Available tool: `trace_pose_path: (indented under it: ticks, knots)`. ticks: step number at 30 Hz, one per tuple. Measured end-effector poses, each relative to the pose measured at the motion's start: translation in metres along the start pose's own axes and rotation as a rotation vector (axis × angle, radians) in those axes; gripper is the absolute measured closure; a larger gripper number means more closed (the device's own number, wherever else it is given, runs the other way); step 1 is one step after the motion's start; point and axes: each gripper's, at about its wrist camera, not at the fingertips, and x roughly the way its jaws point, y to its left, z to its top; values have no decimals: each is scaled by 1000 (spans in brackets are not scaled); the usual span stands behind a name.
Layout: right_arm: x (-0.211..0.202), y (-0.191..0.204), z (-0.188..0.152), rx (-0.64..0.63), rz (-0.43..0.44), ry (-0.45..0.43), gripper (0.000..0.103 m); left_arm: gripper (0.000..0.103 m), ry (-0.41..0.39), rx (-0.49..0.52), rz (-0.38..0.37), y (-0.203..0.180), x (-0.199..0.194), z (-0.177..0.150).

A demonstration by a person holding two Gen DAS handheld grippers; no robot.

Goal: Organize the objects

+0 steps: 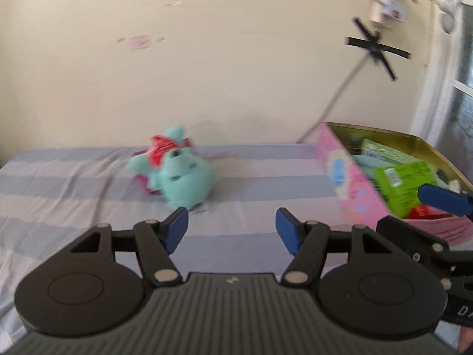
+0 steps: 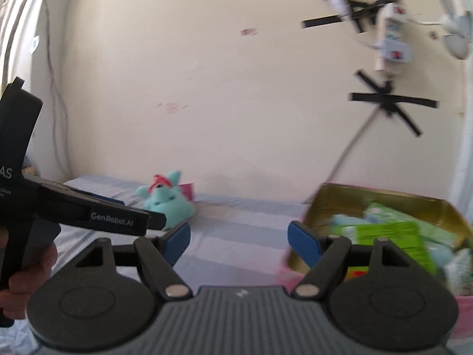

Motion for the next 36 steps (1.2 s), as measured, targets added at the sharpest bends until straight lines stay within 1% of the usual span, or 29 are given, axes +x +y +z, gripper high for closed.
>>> trace_pose_path:
  ticks: [6, 11, 13, 17, 19, 22, 25, 26, 27, 28, 29, 30, 32, 33, 36]
  knots:
    - [31, 33, 0, -17, 60, 56, 28, 36, 26, -62, 44, 41, 9, -7]
    - [56, 49, 3, -17, 95, 89, 28, 36, 40, -100, 70, 66, 16, -13]
    - [70, 54, 7, -19, 105, 109, 28, 36, 40, -121, 100, 79, 19, -17]
    - [93, 62, 11, 1, 127, 141, 28, 36, 64, -178, 147, 103, 27, -24]
    - [97, 65, 9, 22, 143, 149, 28, 36, 75, -191, 164, 111, 29, -29]
    - [96, 73, 3, 35, 161, 156, 28, 36, 85, -205, 168, 118, 27, -35]
    - [79, 69, -4, 80, 140, 133, 27, 36, 62, -170, 198, 109, 16, -36]
    - [68, 66, -7, 104, 131, 119, 21, 33, 45, -156, 208, 105, 10, -35]
    - [57, 61, -9, 127, 121, 103, 13, 22, 29, -147, 214, 98, 4, -33]
    - [41, 56, -13, 146, 106, 81, 11, 17, 12, -139, 208, 92, -2, -31]
    - [26, 52, -16, 145, 86, 62, 10, 6, -8, -126, 198, 84, -9, -29]
    - [14, 49, -18, 134, 68, 51, 10, 0, -28, -109, 201, 74, -17, -27]
    - [-15, 40, -27, 98, 11, 25, 7, 0, -62, -70, 216, 51, -30, -23]
    - [-27, 34, -30, 90, -15, 13, 6, 0, -73, -45, 208, 37, -36, -21]
    - [-63, 10, -40, 111, -105, -6, 6, 0, -105, 49, 126, -7, -49, -17]
